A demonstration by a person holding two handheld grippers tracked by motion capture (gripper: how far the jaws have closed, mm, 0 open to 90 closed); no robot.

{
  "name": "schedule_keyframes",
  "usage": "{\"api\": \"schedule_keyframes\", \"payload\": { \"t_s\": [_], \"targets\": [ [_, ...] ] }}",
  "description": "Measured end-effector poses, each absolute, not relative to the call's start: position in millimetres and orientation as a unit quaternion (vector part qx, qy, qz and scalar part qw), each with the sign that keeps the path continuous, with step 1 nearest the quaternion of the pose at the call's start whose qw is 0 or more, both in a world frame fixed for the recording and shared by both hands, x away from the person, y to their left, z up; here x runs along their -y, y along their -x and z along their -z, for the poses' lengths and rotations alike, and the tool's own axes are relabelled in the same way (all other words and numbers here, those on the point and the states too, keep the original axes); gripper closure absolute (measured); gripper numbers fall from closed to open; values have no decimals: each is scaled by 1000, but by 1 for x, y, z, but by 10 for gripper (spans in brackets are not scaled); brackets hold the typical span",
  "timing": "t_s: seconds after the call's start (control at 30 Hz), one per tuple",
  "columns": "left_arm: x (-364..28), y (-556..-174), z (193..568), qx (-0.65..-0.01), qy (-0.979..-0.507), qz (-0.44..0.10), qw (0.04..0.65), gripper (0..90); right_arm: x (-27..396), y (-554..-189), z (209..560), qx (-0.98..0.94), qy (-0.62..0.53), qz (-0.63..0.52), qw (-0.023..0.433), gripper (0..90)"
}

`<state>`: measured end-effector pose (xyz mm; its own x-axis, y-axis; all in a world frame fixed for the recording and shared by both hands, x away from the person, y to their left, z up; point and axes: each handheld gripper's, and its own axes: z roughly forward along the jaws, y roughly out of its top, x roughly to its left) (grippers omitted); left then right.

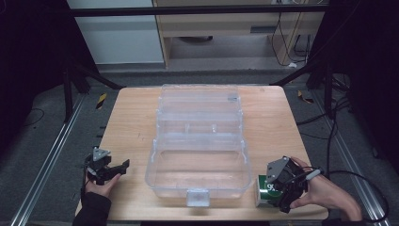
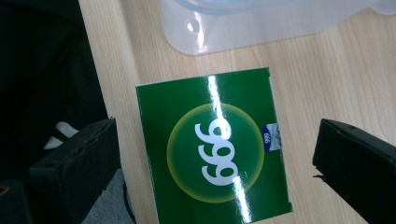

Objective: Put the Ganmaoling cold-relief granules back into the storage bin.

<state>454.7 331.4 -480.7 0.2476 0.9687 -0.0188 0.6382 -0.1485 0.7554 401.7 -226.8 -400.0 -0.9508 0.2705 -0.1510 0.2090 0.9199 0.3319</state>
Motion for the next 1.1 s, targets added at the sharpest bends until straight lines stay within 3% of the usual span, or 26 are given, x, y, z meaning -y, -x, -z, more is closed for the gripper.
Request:
{"api": "schedule_keyframes", "payload": {
  "t_s": [0.6, 1.1],
  "targets": [
    [-331, -455, 481, -561, -716, -248, 332, 221, 224, -410, 425, -983, -112, -123, 79, 16],
    [-332, -455, 481, -561, -716, -248, 332, 221, 224, -417, 442, -987, -110, -106, 55, 74]
  ]
}}
